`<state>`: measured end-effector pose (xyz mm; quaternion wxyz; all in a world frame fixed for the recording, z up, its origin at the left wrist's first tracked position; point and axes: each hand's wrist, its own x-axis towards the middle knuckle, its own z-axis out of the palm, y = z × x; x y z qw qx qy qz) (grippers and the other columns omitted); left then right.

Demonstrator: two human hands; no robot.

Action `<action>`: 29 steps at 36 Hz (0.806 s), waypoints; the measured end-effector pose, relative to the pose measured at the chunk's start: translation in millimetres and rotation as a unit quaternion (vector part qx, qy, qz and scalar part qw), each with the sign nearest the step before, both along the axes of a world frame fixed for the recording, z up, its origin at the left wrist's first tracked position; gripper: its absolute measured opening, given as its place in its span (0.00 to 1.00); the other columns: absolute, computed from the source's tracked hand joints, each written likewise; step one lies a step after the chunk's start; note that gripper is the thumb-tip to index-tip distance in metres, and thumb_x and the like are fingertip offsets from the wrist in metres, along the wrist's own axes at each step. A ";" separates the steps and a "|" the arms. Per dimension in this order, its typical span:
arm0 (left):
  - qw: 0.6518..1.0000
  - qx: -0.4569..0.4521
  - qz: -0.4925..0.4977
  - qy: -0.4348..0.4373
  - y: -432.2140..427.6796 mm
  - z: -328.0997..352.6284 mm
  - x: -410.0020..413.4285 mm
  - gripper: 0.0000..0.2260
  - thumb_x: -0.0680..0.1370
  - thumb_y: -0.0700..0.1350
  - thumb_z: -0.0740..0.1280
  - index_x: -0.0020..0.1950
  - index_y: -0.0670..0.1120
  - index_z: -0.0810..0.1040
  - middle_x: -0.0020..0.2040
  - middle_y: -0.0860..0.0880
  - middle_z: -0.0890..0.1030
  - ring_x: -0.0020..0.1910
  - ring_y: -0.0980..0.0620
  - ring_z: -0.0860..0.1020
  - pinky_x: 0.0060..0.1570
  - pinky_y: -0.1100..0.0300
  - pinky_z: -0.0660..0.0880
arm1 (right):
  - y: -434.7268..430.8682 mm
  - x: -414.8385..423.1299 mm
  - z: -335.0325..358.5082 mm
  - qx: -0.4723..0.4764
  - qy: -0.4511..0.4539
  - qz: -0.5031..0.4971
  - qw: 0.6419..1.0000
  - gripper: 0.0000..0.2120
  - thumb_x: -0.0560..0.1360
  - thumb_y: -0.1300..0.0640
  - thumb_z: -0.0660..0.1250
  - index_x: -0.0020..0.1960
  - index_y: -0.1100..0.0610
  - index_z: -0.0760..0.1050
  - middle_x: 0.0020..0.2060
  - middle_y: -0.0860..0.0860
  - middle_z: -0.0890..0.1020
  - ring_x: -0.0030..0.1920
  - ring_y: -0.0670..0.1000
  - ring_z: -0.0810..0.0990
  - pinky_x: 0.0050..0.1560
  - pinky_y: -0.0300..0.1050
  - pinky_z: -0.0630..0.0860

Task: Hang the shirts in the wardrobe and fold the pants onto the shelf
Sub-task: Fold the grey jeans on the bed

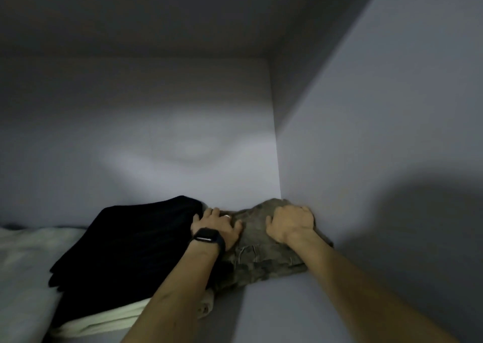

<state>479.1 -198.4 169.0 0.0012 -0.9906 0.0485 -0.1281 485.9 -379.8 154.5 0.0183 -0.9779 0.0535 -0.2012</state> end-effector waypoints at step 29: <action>0.999 0.031 -0.017 -0.017 -23.8 -51.3 -59.7 0.32 0.80 0.69 0.38 0.82 0.59 0.44 0.83 0.49 0.46 0.81 0.46 0.44 0.78 0.46 0.41 | -22.8 -54.6 -47.8 0.039 0.053 0.077 0.995 0.26 0.84 0.42 0.35 0.82 0.42 0.43 0.82 0.50 0.43 0.81 0.50 0.40 0.79 0.49 0.36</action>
